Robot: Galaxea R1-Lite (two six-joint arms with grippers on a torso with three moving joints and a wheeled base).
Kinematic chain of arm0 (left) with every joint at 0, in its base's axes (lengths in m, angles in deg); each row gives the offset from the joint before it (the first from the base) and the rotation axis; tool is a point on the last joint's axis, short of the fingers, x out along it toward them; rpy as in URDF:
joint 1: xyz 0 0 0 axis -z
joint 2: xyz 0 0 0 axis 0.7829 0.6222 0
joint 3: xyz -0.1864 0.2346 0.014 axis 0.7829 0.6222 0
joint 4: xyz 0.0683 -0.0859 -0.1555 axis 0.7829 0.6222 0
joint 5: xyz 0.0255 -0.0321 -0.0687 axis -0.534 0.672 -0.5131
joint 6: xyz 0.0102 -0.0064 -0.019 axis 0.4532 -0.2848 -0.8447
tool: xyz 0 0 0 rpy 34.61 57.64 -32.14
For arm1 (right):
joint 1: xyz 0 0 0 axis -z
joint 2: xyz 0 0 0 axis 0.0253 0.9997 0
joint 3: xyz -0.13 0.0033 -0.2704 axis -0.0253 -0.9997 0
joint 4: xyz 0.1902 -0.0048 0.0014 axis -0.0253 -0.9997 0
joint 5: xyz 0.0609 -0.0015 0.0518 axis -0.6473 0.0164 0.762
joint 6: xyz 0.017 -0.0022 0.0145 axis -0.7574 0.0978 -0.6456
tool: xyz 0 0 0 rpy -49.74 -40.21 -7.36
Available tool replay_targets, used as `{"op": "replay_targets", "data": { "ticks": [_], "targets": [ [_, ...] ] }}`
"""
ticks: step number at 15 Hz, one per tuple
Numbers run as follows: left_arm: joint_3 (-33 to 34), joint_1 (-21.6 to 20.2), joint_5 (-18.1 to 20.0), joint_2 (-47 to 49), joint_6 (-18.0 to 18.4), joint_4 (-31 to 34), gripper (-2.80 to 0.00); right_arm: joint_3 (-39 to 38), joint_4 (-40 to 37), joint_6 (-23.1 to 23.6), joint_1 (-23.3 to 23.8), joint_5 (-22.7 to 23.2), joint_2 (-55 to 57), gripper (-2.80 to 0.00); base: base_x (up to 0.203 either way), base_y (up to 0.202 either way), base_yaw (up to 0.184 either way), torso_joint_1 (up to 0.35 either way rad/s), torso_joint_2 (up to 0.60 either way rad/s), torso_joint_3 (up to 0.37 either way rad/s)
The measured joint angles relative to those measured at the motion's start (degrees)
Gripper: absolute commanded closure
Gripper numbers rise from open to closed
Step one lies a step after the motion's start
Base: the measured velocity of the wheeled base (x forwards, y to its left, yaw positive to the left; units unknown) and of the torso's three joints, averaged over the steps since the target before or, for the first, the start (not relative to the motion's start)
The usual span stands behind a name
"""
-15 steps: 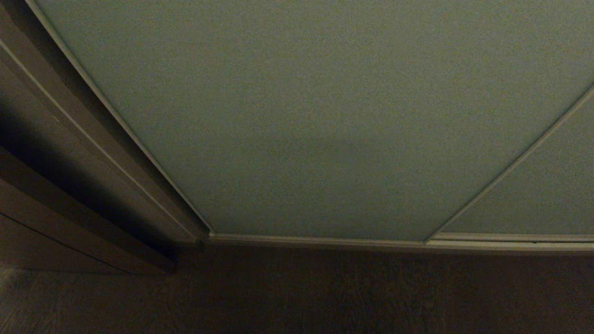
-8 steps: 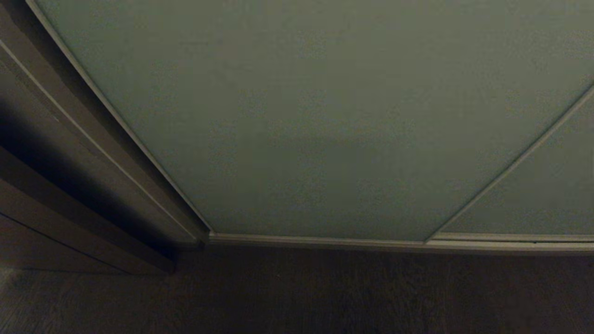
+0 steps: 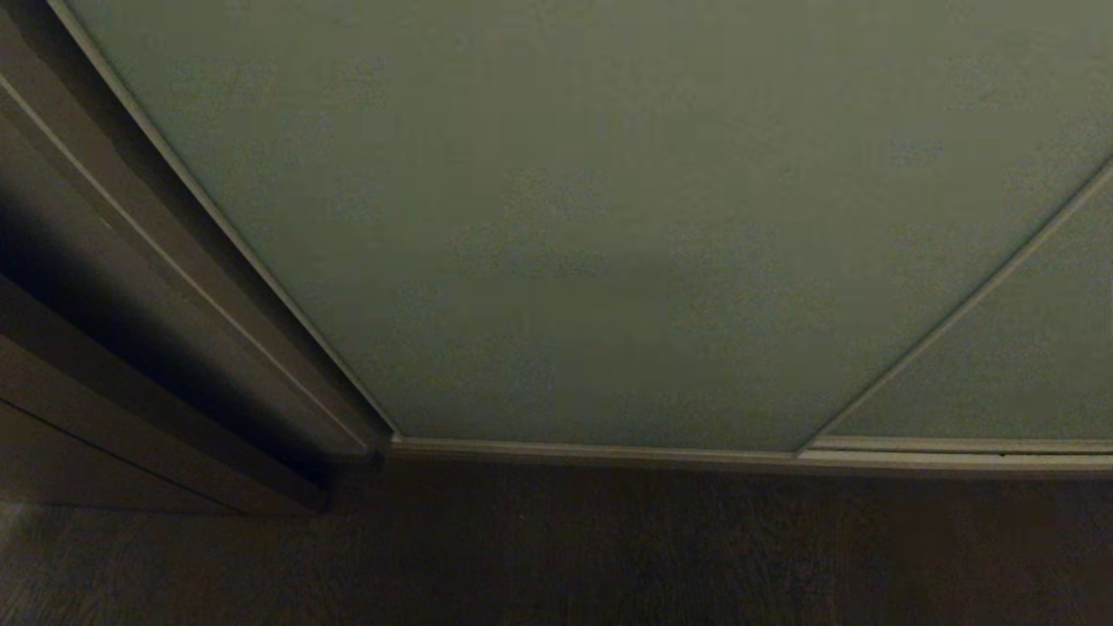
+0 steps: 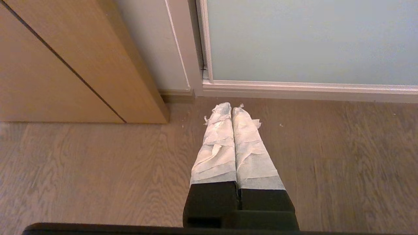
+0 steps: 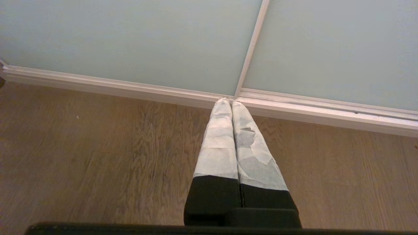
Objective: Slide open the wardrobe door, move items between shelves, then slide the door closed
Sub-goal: Close the door
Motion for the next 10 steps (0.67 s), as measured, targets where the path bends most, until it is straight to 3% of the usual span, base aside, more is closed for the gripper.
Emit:
{"op": "replay_targets", "data": {
  "ticks": [10],
  "targets": [
    [0.0, 0.0, 0.0, 0.0, 0.0, 0.0, 0.00, 0.0, 0.0, 0.0, 0.0, 0.0, 0.0, 0.00, 0.000, 0.000, 0.000, 0.000, 0.00, 0.000]
  ]
}}
